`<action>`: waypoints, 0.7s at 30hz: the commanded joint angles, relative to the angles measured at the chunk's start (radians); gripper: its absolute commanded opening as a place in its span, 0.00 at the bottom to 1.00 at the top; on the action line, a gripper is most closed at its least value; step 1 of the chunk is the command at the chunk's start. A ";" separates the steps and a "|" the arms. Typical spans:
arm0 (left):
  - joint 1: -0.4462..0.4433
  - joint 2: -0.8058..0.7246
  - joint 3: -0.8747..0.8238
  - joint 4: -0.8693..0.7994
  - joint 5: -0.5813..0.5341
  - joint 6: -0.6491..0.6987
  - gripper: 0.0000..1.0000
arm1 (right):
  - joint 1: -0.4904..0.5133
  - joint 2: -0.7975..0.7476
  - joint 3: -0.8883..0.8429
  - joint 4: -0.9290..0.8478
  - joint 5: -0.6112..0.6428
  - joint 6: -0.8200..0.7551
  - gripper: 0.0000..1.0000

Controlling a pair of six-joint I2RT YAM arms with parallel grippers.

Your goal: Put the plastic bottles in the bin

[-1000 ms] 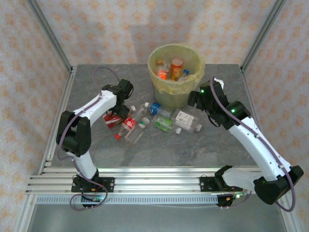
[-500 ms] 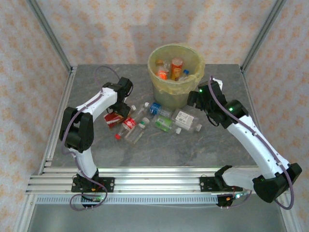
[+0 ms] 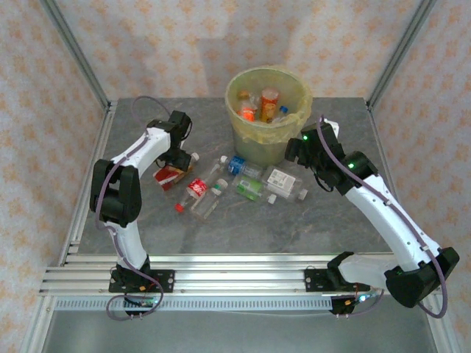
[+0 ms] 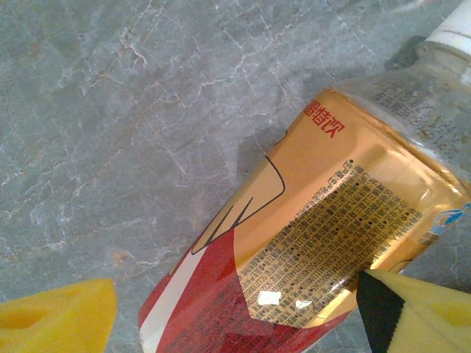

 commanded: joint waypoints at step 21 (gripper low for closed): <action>0.003 0.016 0.054 -0.041 0.079 0.011 1.00 | 0.000 0.040 -0.011 0.018 0.019 0.015 0.99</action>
